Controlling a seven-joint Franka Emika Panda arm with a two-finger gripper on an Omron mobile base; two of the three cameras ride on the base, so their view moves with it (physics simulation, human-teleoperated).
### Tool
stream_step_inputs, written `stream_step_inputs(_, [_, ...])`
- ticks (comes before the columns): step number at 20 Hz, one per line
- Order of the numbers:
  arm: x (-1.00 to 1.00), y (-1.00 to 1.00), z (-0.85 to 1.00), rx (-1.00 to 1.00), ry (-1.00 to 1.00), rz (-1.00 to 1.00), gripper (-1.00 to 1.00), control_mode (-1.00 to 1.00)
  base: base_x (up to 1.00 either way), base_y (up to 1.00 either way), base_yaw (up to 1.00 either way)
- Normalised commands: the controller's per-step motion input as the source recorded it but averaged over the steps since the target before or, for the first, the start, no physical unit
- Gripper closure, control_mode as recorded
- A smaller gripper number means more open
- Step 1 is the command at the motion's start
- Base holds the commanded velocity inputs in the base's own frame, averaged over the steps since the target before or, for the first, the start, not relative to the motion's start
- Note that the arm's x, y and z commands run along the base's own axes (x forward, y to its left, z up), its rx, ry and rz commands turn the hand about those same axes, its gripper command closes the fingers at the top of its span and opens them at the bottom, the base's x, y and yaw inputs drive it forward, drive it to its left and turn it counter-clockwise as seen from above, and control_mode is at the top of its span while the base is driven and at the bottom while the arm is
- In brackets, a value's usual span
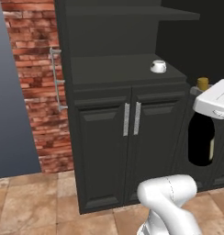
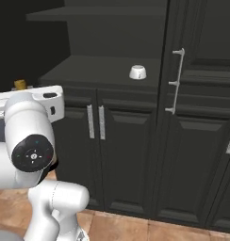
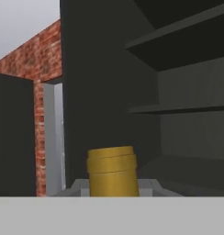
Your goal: Open the cabinet directly in front. Then move the wine and the mug to the dining counter with the candle on it.
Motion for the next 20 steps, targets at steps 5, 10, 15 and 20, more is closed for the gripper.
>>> stream_step_inputs(5, [0.00, 0.00, 0.00, 0.00, 0.00, 0.00, 1.00, 1.00, -0.41, -0.07, -0.23])
stream_step_inputs(10, [0.00, 0.00, 0.00, 0.00, 0.00, 0.00, 1.00, 1.00, -0.29, 0.00, -0.39])
stream_step_inputs(15, [0.00, 0.00, 0.00, 0.00, 0.00, 0.00, 1.00, 1.00, -0.15, 0.00, -0.48])
stream_step_inputs(20, [0.00, 0.00, 0.00, 0.00, 0.00, 0.00, 1.00, 1.00, -0.02, 0.00, -0.51])
